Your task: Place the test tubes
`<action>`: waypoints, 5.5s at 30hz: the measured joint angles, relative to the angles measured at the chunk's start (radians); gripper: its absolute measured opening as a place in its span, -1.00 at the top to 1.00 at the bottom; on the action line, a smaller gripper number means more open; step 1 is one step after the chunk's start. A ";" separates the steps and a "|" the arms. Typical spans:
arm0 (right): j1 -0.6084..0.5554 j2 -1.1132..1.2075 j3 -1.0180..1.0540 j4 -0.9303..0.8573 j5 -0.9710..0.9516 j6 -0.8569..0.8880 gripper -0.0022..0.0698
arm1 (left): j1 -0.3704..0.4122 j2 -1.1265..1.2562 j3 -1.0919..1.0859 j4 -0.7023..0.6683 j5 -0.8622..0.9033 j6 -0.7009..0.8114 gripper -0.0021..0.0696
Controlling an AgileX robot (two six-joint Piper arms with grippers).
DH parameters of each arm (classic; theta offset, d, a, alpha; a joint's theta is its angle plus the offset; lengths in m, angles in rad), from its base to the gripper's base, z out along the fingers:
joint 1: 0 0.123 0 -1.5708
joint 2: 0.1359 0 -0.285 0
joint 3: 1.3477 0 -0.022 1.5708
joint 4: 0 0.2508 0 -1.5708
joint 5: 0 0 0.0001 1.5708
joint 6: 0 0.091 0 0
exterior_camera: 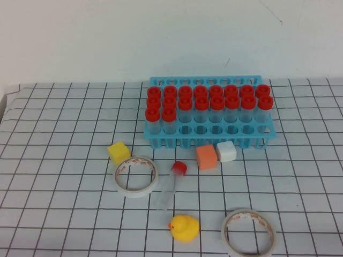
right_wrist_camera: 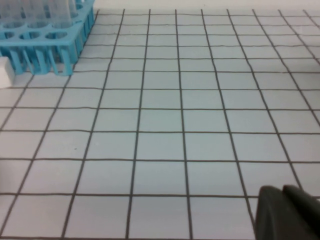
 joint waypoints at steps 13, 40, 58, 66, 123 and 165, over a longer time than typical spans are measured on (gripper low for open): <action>0.000 0.000 0.006 0.537 0.009 0.000 0.94 | 0.000 0.000 0.000 -0.175 -0.041 -0.071 0.95; 0.000 0.000 0.008 0.953 0.091 -0.198 0.94 | 0.000 0.316 -0.385 -0.883 0.333 0.471 0.95; 0.000 0.000 0.008 0.953 0.106 -0.232 0.94 | -0.272 1.082 -0.950 -0.447 0.602 0.673 0.95; 0.000 0.000 0.008 0.953 0.122 -0.234 0.94 | -0.587 1.306 -1.060 -0.267 0.598 0.519 0.95; 0.000 0.000 0.008 0.982 0.145 -0.348 0.94 | -0.726 1.947 -1.367 0.181 0.458 -0.074 -0.03; 0.000 0.000 0.008 1.451 0.166 -0.750 0.94 | -0.717 1.076 -0.504 0.074 -0.418 -0.216 0.36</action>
